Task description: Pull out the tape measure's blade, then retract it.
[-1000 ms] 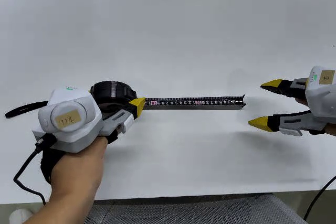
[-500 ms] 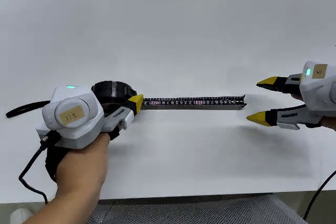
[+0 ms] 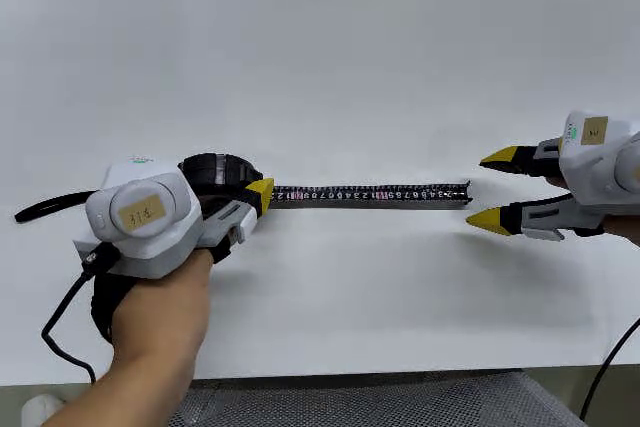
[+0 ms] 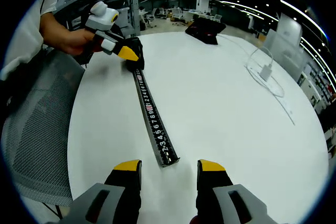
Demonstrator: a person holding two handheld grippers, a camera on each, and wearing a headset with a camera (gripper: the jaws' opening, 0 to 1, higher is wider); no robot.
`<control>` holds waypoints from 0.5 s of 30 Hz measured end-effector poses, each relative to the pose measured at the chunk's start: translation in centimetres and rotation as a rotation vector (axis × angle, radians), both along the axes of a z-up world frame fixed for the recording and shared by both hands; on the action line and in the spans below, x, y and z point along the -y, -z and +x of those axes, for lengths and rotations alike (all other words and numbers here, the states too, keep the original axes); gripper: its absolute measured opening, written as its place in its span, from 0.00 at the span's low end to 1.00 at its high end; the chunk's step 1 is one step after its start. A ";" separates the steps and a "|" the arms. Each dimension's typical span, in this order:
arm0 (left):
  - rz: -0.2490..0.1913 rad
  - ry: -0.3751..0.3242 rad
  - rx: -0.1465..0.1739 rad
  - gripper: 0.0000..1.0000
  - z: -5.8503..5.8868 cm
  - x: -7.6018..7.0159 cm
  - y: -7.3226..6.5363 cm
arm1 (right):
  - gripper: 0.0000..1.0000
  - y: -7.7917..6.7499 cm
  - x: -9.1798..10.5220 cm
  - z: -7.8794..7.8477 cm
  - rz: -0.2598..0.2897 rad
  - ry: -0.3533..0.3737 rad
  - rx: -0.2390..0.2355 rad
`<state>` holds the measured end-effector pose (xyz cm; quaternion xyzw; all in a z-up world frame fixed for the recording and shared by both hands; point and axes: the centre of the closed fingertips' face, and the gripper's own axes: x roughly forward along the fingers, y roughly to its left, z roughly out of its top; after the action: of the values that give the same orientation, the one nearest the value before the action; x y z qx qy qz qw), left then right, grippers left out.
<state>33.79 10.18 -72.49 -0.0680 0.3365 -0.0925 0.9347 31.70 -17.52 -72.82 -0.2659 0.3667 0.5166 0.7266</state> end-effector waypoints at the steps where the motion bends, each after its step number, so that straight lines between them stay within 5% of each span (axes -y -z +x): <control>1: -0.001 0.000 -0.002 0.62 0.0 0.0 0.0 | 0.39 0.1 -0.1 0.0 0.000 -0.003 -0.004; 15: -0.006 0.010 -0.017 0.61 0.0 0.0 0.1 | 0.27 0.9 -0.8 0.3 -0.045 -0.096 -0.010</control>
<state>33.76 10.18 -72.58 -0.0700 0.3445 -0.0974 0.9311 32.01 -16.72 -73.77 -0.2969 0.3688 0.5438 0.6929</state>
